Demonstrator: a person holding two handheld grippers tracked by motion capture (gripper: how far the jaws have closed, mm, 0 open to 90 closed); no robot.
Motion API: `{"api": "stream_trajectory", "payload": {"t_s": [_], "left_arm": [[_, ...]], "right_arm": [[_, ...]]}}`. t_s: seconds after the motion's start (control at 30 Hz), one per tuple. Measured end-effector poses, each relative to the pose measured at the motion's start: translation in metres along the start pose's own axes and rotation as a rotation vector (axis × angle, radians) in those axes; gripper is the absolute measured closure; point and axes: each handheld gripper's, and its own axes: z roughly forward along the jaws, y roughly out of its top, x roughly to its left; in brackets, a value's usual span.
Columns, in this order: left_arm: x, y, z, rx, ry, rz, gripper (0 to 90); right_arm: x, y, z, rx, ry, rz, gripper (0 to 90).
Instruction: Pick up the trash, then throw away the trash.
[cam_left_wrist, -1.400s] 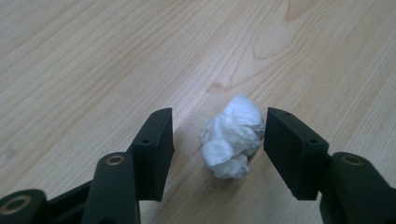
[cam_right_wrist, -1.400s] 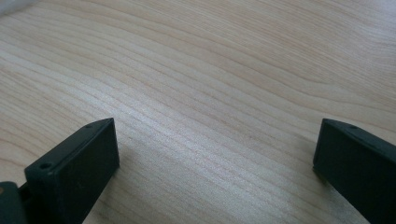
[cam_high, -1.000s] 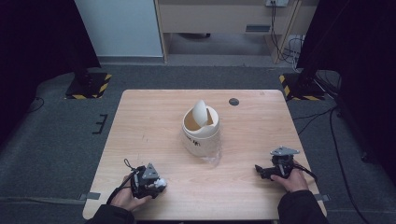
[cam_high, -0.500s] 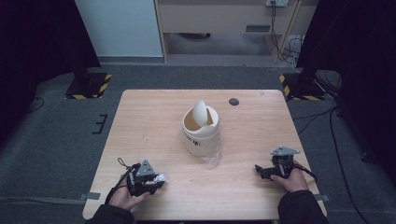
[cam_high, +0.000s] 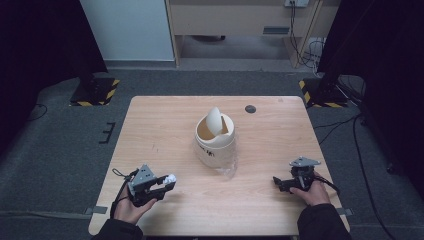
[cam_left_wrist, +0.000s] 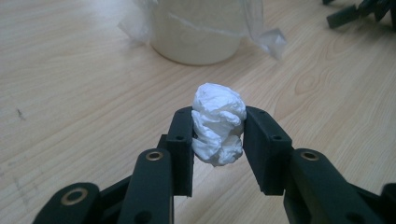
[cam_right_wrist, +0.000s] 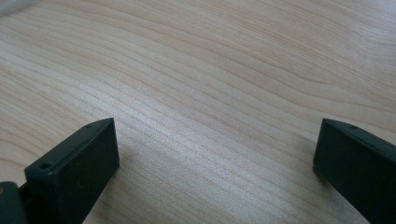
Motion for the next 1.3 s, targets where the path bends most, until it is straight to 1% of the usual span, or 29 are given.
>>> {"api": "stream_trajectory", "payload": {"t_s": [0.03,0.07,0.17,0.33,0.37,0.43,0.6,0.7,0.73,0.77,0.83,0.9,0.93,0.97,1.0,1.13,1.2,1.23,1.3], "left_arm": [[0.0,0.001,-0.002,-0.027,0.0,-0.005,63.7],[0.0,0.001,-0.002,-0.027,0.0,-0.005,63.7],[-0.001,0.004,-0.004,-0.066,0.001,-0.01,63.5],[-0.001,0.008,-0.01,-0.149,0.002,-0.019,63.2],[-0.001,0.01,-0.012,-0.179,0.004,-0.021,63.2],[-0.001,0.01,-0.012,-0.185,0.002,-0.022,63.1],[-0.001,0.014,-0.015,-0.22,0.003,-0.016,63.2],[0.0,0.017,-0.018,-0.252,0.005,-0.012,63.2],[0.0,0.018,-0.02,-0.272,0.005,-0.013,63.1],[0.0,0.018,-0.02,-0.272,0.005,-0.013,63.0],[0.0,0.02,-0.022,-0.287,0.01,-0.011,63.1],[0.0,0.022,-0.025,-0.313,0.013,-0.013,63.3],[0.0,0.026,-0.029,-0.344,0.021,-0.013,63.4],[0.0,0.027,-0.03,-0.355,0.024,-0.014,63.4],[0.0,0.027,-0.03,-0.355,0.024,-0.014,63.4],[0.003,0.029,-0.035,-0.408,0.036,-0.035,63.5],[0.004,0.03,-0.036,-0.415,0.035,-0.037,63.5],[0.005,0.03,-0.037,-0.421,0.033,-0.045,63.4],[0.006,0.031,-0.04,-0.439,0.037,-0.042,63.3]], "right_arm": [[0.0,0.0,0.0,0.0,0.0,0.0,0.5],[0.0,0.0,0.0,0.0,0.0,0.0,0.5],[0.0,0.0,0.0,0.0,0.0,0.0,0.5],[0.0,0.0,0.0,0.0,0.0,0.0,0.5],[0.0,0.0,0.0,0.0,0.0,0.0,0.5],[0.0,0.0,0.0,0.0,0.0,0.0,0.5],[0.0,0.0,0.0,0.0,0.0,0.0,0.5],[0.0,0.0,0.0,0.0,0.0,0.0,0.5],[0.0,0.0,0.0,0.0,0.0,0.0,0.5],[0.0,0.0,0.0,0.0,0.0,0.0,0.5],[0.0,0.0,0.0,0.0,0.0,0.0,0.5],[0.0,0.0,0.0,0.0,0.0,0.0,0.5],[0.0,0.0,0.0,0.0,0.0,0.0,0.5],[0.0,0.0,0.0,0.0,0.0,0.0,0.5],[0.0,0.0,0.0,0.0,0.0,0.0,0.5],[0.0,0.0,0.0,0.0,0.0,0.0,0.5],[0.0,0.0,0.0,0.0,0.0,0.0,0.5],[0.0,0.0,0.0,0.0,0.0,0.002,0.5],[0.0,0.0,0.0,0.0,0.0,0.002,0.5]]}}
